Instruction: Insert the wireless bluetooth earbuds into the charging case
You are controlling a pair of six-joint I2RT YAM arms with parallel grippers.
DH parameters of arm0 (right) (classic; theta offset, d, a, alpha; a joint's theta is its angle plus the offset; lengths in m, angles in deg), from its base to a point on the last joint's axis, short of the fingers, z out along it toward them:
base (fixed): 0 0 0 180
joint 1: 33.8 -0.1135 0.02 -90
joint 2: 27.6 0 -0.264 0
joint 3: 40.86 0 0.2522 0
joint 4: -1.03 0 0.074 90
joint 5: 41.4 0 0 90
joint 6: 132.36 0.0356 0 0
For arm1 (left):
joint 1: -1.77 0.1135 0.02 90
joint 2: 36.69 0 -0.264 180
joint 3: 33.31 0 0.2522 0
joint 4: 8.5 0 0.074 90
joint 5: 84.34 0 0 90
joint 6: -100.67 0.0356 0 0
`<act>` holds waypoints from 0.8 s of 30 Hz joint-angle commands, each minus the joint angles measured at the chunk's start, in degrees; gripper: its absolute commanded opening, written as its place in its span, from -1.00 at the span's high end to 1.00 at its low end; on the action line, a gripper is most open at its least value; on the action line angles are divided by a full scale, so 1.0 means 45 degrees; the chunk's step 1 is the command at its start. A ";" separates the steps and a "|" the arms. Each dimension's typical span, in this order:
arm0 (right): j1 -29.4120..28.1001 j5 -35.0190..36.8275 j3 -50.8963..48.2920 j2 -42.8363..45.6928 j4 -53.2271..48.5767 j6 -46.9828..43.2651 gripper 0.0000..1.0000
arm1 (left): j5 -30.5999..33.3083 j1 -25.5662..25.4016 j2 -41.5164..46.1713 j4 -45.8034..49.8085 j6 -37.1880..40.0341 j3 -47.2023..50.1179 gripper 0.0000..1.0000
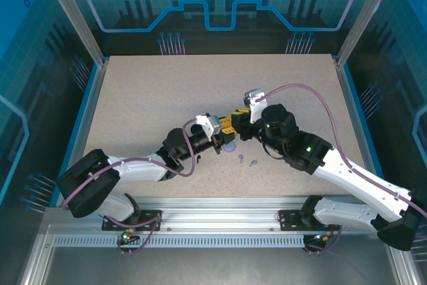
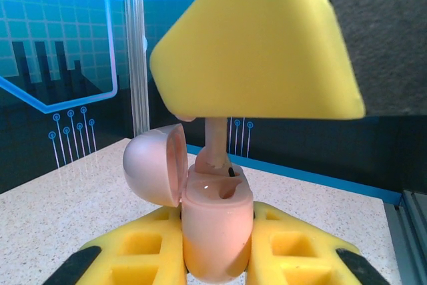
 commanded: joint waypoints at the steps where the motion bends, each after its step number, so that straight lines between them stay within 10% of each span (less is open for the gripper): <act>1: -0.0085 0.0112 0.0025 -0.0011 0.0029 -0.0056 0.60 | -0.0178 -0.0102 0.0415 -0.0588 0.0034 -0.0190 0.96; 24: 0.0046 -0.0512 -0.0388 0.0157 -0.0343 0.0449 0.53 | -0.0100 -0.0109 0.0472 -0.0547 -0.0066 -0.0230 0.96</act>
